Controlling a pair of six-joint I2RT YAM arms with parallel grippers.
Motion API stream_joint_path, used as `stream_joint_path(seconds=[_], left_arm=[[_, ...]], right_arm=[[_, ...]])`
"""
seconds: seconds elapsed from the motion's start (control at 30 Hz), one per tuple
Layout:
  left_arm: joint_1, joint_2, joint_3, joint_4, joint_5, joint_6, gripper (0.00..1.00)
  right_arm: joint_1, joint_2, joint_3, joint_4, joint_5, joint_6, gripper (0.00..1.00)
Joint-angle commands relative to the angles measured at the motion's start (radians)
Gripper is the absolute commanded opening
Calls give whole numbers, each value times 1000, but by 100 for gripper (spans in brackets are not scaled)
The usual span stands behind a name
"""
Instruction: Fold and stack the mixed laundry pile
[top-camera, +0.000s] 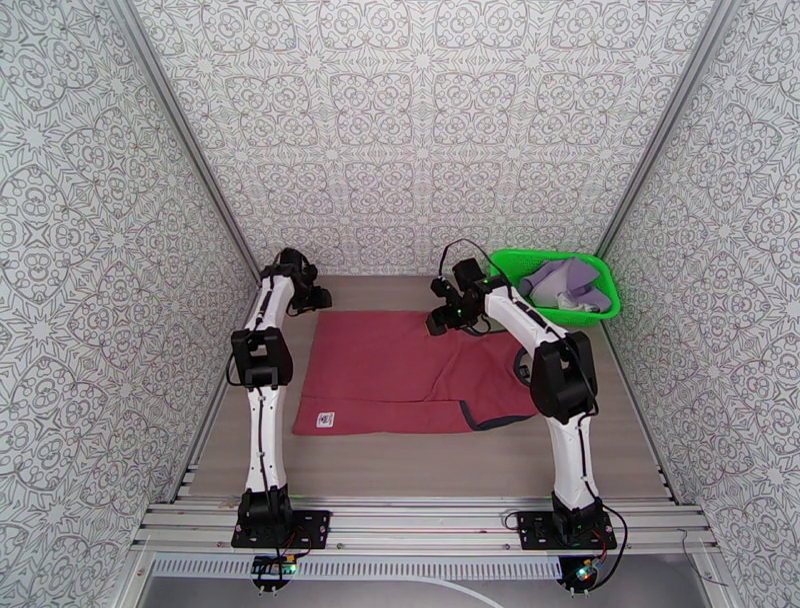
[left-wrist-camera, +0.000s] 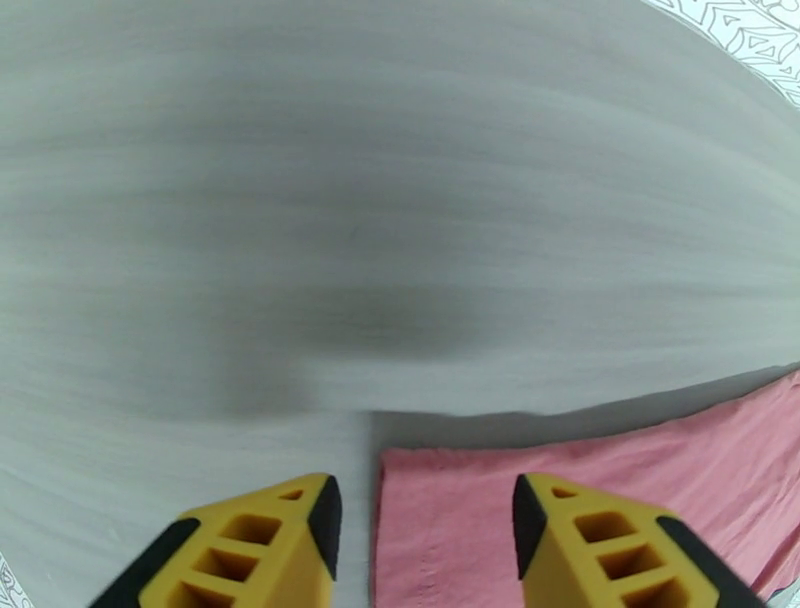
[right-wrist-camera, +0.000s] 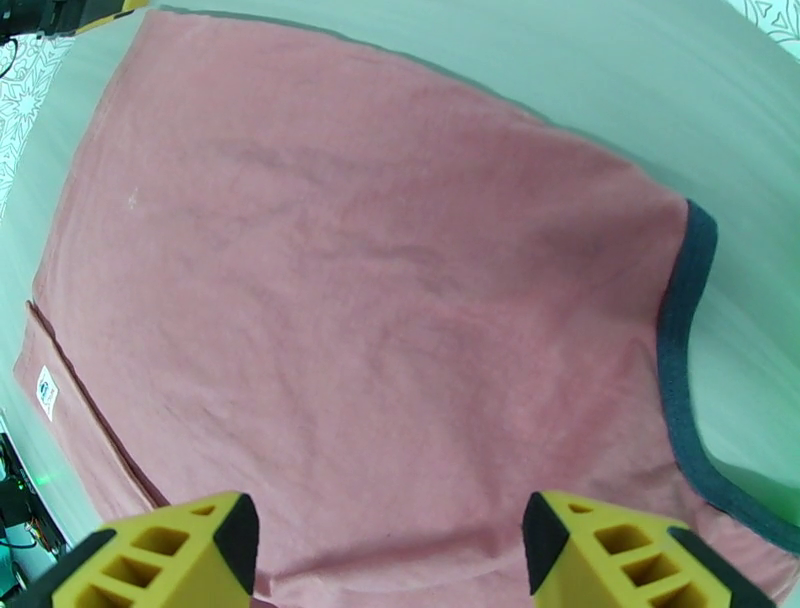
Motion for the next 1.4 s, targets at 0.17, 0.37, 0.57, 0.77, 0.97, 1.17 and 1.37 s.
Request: stream_joint_path(seconds=[0.17,0.37,0.57,0.77,0.97,1.17,1.37], left_arm=[[-13,61,-3,-54,-31,5,52],[-45,88,51,-99,-95,14,49],[-85,89,55,-129,-181,30,43],[-118,89,53,-150,-230,31,36],[-134,86,49,-151,-231,23,5],[-136,39,-41,-110,-217,18,0],[-134,9,-98,-87,-223,23,0]], right_arm=[[-7,18,30,-16,-35,11,75],[-8,22,52,-34,-28,16,75],[-7,51,108,-57,17,36,75],[-41,134,229,-72,84,90,75],[-97,277,410,-89,74,121,71],[-117,477,674,-162,67,125,68],[-124,548,705,-111,52,176,63]])
